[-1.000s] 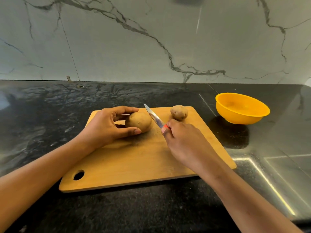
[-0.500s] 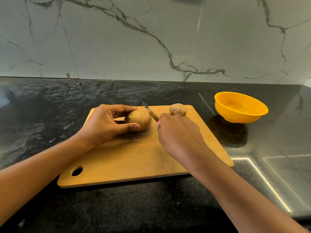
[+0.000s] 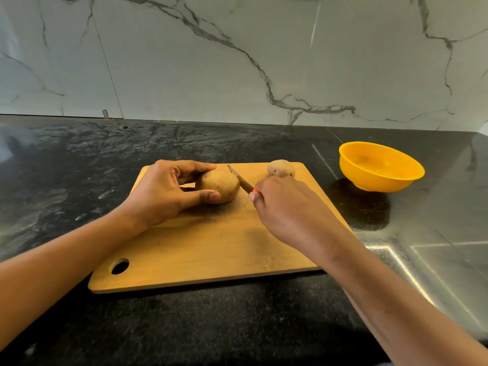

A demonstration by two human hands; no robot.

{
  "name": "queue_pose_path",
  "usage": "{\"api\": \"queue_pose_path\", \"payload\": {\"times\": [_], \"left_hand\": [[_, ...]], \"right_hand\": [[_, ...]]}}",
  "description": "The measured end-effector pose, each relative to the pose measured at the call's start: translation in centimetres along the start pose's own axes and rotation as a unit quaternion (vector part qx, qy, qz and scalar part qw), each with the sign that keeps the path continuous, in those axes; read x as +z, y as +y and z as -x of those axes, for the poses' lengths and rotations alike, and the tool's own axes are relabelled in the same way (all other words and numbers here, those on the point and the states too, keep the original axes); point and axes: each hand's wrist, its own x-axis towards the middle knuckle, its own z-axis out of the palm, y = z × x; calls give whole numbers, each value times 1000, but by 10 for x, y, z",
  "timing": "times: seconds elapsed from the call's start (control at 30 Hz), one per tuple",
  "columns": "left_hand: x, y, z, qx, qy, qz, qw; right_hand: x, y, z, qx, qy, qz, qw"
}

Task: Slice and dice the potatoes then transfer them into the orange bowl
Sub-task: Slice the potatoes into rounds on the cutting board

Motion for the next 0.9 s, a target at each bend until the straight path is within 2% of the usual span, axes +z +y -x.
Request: {"api": "queue_pose_path", "payload": {"times": [0.27, 0.43, 0.53, 0.73, 0.9], "left_hand": [[1, 2, 2, 1, -2, 18, 1000], [0, 1, 1, -10, -7, 34, 999], [-1, 2, 1, -16, -19, 38, 999], [-2, 4, 0, -18, -14, 14, 1000], [-3, 4, -1, -23, -5, 4, 1000]], "right_hand": [[12, -8, -6, -7, 2, 47, 999], [12, -2, 19, 12, -45, 83, 995], [7, 3, 27, 26, -46, 75, 996], [0, 13, 26, 61, 40, 13, 997], [-1, 7, 18, 36, 72, -11, 997]]}}
